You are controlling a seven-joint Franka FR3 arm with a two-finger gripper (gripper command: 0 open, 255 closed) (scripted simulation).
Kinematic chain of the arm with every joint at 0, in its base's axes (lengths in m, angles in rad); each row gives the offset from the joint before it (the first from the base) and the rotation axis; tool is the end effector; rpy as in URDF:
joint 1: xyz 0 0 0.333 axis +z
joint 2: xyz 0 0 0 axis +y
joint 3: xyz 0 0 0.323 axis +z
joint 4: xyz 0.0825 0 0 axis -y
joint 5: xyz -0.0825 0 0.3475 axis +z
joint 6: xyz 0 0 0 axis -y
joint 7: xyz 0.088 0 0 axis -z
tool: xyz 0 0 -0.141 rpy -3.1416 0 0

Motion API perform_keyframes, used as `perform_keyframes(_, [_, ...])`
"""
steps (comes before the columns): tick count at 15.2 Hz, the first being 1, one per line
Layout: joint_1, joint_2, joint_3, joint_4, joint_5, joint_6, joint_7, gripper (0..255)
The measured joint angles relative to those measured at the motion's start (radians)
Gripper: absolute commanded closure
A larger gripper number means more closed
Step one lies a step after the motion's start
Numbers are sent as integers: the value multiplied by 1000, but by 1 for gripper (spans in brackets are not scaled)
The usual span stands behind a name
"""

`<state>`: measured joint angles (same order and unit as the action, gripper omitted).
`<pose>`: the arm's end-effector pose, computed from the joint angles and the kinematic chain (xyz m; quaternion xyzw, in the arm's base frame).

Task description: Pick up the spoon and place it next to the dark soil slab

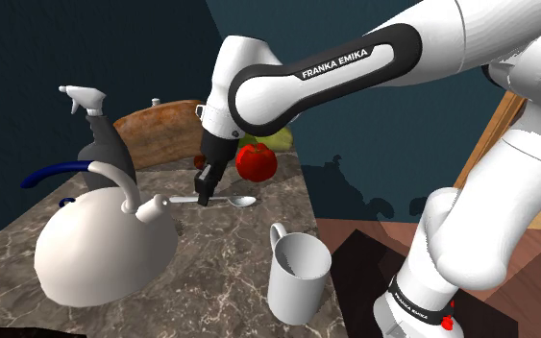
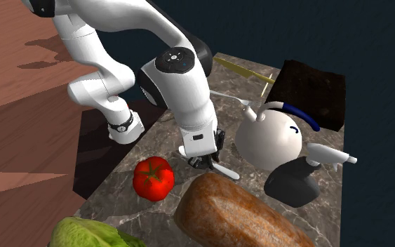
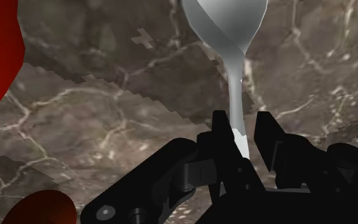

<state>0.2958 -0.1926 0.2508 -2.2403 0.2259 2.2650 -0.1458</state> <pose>0.4050 0.2646 0.4585 -0.9523 -0.2773 -0.0904 0.0898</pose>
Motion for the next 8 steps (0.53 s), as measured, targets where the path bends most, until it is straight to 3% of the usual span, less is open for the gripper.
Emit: perform_keyframes(8, [0, -2, 1, 4, -1, -6, 2, 255])
